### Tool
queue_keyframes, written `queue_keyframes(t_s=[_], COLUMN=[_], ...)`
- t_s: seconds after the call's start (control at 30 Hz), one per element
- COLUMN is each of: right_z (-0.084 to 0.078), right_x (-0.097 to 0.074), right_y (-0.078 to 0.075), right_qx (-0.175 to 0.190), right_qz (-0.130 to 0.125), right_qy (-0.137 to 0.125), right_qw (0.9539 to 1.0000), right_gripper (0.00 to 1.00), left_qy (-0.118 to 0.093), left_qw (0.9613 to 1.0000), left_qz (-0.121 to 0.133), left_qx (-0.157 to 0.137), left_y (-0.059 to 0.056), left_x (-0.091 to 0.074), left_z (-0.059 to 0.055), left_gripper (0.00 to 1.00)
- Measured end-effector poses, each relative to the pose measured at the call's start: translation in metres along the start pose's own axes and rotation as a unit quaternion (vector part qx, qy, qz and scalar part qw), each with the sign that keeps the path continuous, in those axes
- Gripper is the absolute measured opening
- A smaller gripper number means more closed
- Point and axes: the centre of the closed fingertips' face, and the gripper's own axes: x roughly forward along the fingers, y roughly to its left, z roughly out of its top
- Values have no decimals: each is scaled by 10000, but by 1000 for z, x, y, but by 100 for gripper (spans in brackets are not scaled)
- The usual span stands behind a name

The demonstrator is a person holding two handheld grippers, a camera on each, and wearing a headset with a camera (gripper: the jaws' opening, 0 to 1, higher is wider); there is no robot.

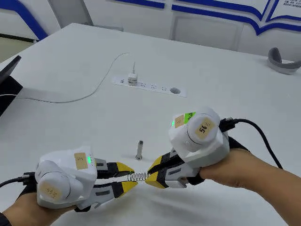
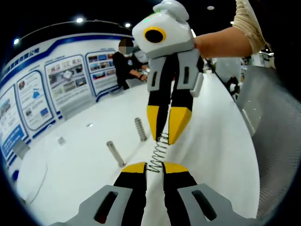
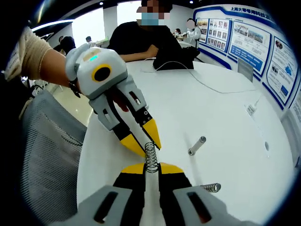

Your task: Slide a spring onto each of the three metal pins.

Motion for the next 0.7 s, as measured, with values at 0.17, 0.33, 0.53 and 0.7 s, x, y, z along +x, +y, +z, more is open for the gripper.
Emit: queue_keyframes(t_s=[0.17,0.33,0.53,0.7], right_z=[8,18,25,32], right_x=[-4,-6,-6,-7], right_y=[0,1,1,1], right_qx=[-70,-146,-179,-193], right_qz=[-34,-75,-105,-127], right_qy=[-96,-246,-377,-505], right_qw=[9999,9996,9991,9985], right_gripper=[11,11,11,11], left_qy=[-4,-30,-55,-124], left_qw=[10000,9999,9998,9991], left_qz=[2,19,29,28], left_qx=[-27,-94,-207,-400], left_y=[0,0,-1,-1], left_x=[0,0,1,2], left_z=[1,3,4,7], left_gripper=[12,12,11,11])
